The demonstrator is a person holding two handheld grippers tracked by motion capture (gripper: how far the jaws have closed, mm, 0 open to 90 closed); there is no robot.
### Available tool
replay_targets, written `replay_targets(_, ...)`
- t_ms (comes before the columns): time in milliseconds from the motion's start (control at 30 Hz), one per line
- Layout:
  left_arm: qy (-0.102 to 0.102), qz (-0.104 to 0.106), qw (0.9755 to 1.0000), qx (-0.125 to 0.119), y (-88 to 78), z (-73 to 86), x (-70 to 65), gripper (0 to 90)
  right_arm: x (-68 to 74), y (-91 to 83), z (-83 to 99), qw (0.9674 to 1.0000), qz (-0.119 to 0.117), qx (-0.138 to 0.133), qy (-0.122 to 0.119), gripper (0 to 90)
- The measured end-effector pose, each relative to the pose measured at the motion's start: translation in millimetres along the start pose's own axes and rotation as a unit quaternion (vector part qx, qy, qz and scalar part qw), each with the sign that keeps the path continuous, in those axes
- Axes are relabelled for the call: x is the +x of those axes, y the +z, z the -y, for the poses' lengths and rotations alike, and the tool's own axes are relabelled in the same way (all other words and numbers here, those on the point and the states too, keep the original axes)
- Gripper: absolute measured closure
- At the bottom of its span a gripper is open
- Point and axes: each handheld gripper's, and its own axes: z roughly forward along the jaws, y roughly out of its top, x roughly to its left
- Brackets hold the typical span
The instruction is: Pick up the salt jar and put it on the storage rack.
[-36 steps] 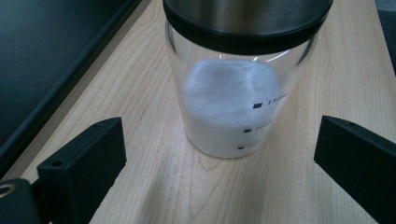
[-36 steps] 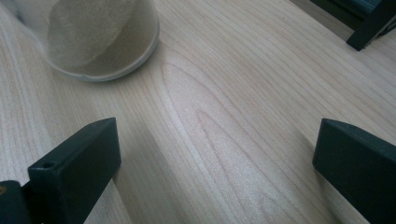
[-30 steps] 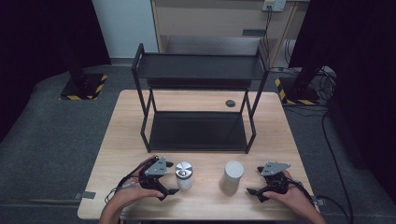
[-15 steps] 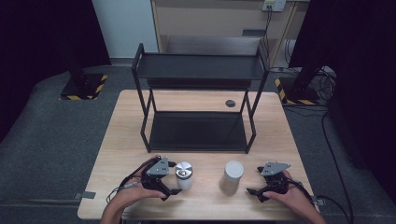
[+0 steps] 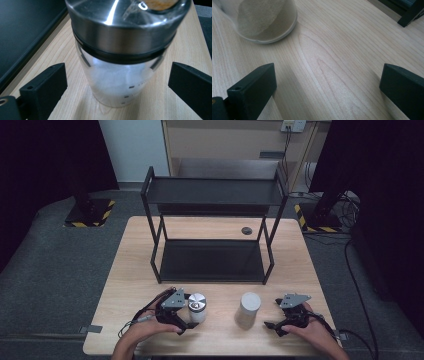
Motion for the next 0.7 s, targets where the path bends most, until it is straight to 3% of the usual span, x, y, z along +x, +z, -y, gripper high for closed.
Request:
replay_targets(433,0.004,0.002,1.0000,0.000,15.2,-1.5,-0.7,2.2,0.0,0.0,0.0,1.0000,0.000,0.000,0.000,1.8)
replay_targets(700,0.004,0.000,1.0000,-0.007,17.3,0.2,-2.0,7.5,0.0,0.0,0.0,1.0000,0.000,0.000,0.000,1.8)
